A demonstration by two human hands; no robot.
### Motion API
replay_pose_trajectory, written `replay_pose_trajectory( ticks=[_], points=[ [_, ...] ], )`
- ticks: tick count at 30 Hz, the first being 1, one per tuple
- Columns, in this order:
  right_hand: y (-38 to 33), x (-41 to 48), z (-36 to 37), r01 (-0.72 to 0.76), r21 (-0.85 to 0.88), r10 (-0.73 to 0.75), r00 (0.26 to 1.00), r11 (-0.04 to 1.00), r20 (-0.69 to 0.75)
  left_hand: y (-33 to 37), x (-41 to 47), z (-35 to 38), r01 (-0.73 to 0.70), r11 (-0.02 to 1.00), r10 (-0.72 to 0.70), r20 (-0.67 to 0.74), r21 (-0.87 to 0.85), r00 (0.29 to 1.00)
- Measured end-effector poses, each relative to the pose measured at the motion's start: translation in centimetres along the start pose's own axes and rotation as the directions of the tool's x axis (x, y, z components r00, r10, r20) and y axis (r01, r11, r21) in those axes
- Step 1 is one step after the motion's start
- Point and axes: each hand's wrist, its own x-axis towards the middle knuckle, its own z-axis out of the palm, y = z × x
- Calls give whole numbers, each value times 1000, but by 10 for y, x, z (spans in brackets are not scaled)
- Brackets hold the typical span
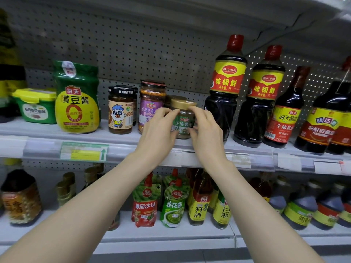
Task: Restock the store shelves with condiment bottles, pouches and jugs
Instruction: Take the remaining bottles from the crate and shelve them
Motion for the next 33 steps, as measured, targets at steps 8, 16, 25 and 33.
replay_pose_trajectory(
  ticks=[8, 16, 25, 33],
  points=[
    [2, -25, -15, 43, 114, -42, 999, 993, -7, 18, -21, -9, 7, 998, -11, -69, -62, 998],
    [18, -80, -45, 105, 140, -107, 994, 985, 7, 57, -76, -4, 81, 989, -96, -123, -123, 988],
    [40, -197, -33, 102, 259, -154, 970, 960, 187, 78, -191, 22, 254, 967, -254, -32, 19, 967],
    [56, -292, -1, -27, 304, -108, 902, 952, 418, 63, -303, 48, 453, 890, -457, 112, 57, 883]
  ],
)
